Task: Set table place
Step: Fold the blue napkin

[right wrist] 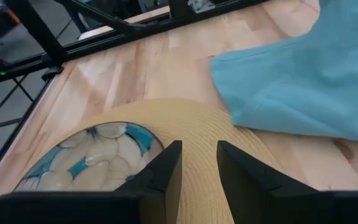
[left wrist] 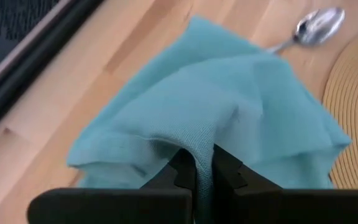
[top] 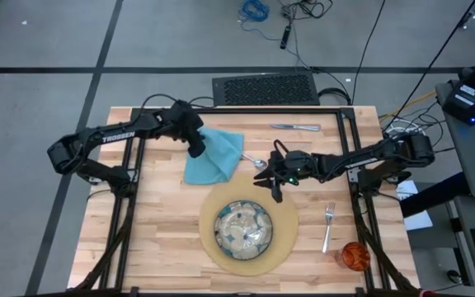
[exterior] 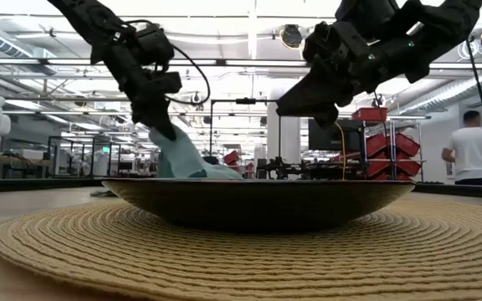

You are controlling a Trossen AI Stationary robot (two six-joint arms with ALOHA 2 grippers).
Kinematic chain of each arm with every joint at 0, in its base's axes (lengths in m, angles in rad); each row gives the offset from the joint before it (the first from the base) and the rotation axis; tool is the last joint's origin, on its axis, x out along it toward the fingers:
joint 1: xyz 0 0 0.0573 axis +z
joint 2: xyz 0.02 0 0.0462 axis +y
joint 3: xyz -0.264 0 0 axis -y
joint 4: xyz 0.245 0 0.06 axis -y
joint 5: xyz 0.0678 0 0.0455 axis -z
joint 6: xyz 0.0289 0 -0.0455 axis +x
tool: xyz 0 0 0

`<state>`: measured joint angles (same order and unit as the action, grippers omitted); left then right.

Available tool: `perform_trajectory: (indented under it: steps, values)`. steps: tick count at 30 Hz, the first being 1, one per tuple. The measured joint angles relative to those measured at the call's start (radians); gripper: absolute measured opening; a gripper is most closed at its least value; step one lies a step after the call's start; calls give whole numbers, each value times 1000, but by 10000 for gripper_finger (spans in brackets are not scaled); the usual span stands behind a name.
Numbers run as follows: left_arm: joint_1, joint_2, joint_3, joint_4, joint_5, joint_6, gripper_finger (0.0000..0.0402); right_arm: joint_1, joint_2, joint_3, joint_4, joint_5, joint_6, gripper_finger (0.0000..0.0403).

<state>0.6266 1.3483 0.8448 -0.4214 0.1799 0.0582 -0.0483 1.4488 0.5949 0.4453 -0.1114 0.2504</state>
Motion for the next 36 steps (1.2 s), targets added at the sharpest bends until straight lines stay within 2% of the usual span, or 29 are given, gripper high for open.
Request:
perform_trajectory:
  steps: [7, 12, 17, 23, 27, 36]
  values:
    - [-20, -1, -6, -60, -7, -3, 0, 0, 0, 0, 0, -22, 10, 91]
    - [-44, -1, -46, -83, -5, -54, 0, 0, 0, 0, -4, -26, 17, 91]
    - [-96, -4, -71, -88, 41, -131, 0, 0, 0, 0, -5, -26, 17, 91]
    - [-135, -95, -71, -99, 71, -185, 0, 0, 0, 0, -5, -33, 18, 91]
    - [-117, -147, -71, -124, 28, -202, 0, 0, -1, 0, -2, -53, 27, 91]
    - [-133, -101, -71, -134, 29, -238, 0, 5, 7, 69, -21, -79, 29, 97]
